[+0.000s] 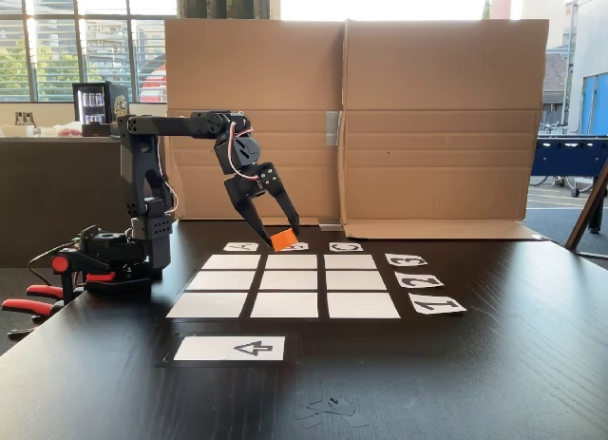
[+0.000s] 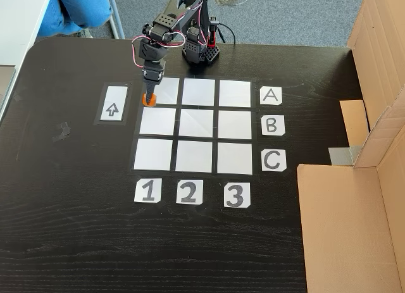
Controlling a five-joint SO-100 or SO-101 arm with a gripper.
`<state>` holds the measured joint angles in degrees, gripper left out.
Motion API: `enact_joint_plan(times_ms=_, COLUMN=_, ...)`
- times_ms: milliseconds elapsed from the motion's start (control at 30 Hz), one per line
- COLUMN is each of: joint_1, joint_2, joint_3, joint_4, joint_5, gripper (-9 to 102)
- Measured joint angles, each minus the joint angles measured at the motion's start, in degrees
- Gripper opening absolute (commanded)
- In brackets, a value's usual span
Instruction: Pick up the round, orange token and place it in the grid on square B1.
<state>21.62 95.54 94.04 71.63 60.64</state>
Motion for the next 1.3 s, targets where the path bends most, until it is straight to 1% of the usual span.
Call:
enact_joint_plan(times_ms=367, joint_1=-0.4, joint_2=0.1, joint_3=5.9, joint_4=-1.0, joint_5=0.6, gripper=0)
enact_joint_plan(times_ms=867, joint_1=0.0, joint_2=-11.0, joint_3=6.0, joint_4=-4.3, joint_5=1.0, gripper=0)
enact_joint_plan(times_ms=1167, joint_1=1.6, joint_2=-16.5, joint_3=1.9, joint_4=-6.2, joint_5=1.1, gripper=0)
enact_joint_plan(times_ms=1233, joint_1=1.6, joint_2=-17.1, joint_3=1.8, joint_4=-6.3, joint_5=1.1, gripper=1)
enact_joint_plan(times_ms=1300, joint_1=1.7, joint_2=-17.4, joint_3=1.8, joint_4=-6.3, joint_5=1.1, gripper=5)
